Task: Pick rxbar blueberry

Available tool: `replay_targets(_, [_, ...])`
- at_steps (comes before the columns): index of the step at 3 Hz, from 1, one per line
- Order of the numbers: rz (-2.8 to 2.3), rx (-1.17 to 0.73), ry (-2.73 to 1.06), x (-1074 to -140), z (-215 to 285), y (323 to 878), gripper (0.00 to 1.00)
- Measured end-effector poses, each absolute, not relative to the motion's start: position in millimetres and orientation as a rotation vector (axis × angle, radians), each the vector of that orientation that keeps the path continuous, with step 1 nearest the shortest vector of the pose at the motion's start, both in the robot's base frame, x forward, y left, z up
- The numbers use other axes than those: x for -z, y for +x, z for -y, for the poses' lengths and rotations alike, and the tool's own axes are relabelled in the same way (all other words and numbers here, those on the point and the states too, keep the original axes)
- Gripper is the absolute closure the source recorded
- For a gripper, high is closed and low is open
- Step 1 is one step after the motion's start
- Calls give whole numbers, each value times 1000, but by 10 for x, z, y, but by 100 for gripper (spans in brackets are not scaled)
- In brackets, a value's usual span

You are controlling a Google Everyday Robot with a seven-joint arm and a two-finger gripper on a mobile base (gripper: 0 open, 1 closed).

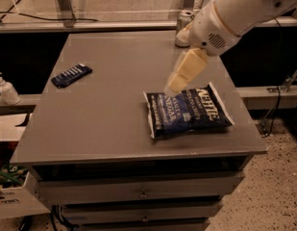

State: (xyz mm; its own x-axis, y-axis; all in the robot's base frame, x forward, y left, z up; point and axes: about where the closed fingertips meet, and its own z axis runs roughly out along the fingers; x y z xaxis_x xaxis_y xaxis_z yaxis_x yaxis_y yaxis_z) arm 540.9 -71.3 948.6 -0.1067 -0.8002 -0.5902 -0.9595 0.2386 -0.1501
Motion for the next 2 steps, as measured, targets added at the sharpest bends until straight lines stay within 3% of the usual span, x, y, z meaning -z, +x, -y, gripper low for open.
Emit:
replay_targets(1, [-1820,-497,-1565,-9541,116,5452,0])
replay_targets(2, [-1819,-496,-1565,-9543,113,5450,0])
